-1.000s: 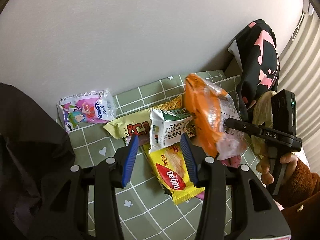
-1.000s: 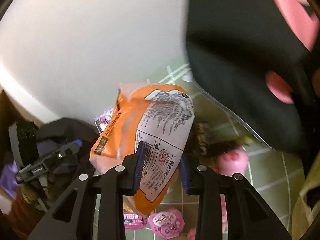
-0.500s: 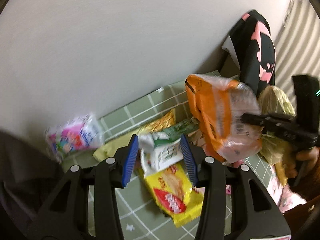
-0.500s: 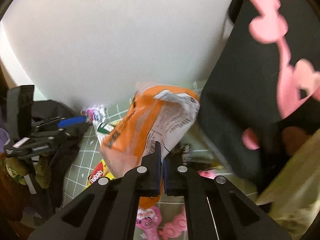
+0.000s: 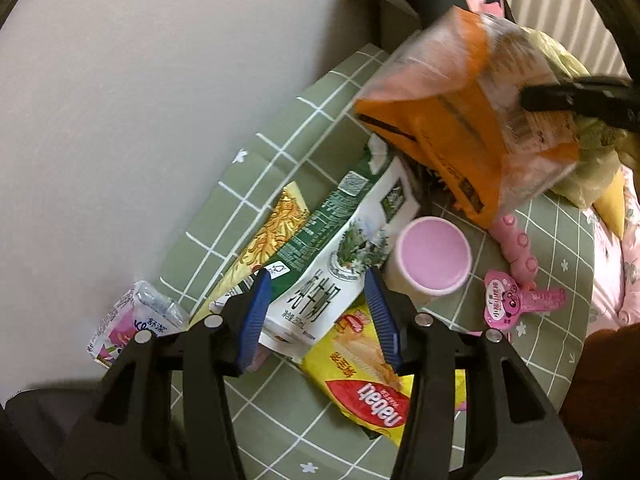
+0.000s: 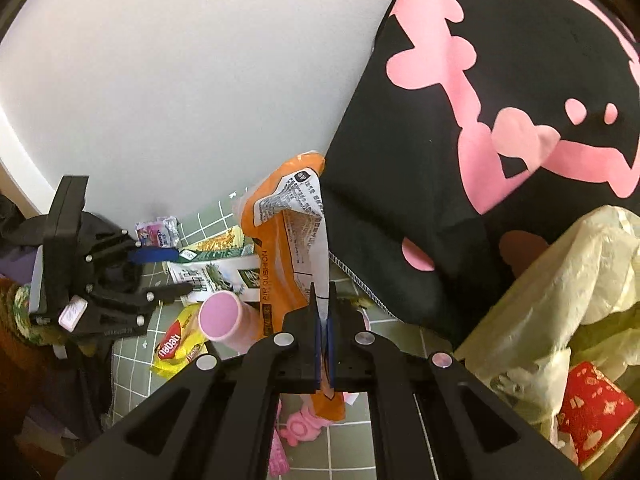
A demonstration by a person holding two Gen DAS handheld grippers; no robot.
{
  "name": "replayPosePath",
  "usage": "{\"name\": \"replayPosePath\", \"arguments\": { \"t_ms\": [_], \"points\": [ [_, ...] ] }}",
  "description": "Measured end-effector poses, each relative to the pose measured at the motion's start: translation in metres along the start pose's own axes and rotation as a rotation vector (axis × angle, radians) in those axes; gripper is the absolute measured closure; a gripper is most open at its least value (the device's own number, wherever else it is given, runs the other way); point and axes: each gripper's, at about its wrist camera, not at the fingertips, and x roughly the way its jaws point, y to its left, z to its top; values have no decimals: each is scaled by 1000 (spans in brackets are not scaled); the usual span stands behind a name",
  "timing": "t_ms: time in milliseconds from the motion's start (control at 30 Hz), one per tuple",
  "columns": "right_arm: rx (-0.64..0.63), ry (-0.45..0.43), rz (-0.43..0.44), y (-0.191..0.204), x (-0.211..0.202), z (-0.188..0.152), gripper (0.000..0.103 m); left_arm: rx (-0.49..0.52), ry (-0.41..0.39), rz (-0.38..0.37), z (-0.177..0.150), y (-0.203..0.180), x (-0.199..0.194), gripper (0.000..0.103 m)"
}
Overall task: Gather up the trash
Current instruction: 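Hold the orange bag in the right gripper while the left gripper approaches the milk carton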
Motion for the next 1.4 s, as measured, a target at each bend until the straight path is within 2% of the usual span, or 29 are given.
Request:
{"name": "replayPosePath", "arguments": {
  "t_ms": [167, 400, 467, 633, 700, 800, 900, 1233, 1400],
  "points": [
    [14, -4, 16, -2, -5, -7, 99, -137, 15, -39, -7, 24, 3, 58],
    [19, -9, 32, -21, -20, -15, 99, -109, 81, -98, -30, 12, 7, 57],
    [18, -14, 32, -22, -23, -18, 99, -142, 64, -125, -36, 13, 3, 57],
    [28, -20, 28, -21, -23, -21, 99, -344, -43, -237, -55, 38, -13, 58],
    [30, -21, 22, -22, -24, -23, 99, -377, -73, -266, -61, 42, -16, 58],
    [33, -22, 17, -22, -25, -27, 99, -342, -53, -262, -69, 39, -14, 58],
    [52, -23, 19, -25, -27, -30, 99, -308, -22, -246, -61, 29, -2, 58],
    [72, -14, 26, -23, -25, -42, 99, -250, 2, -125, -43, 17, 18, 57],
    [77, 0, 28, -22, -19, -48, 99, -304, 1, -166, -40, 25, 25, 54]
  ]
}}
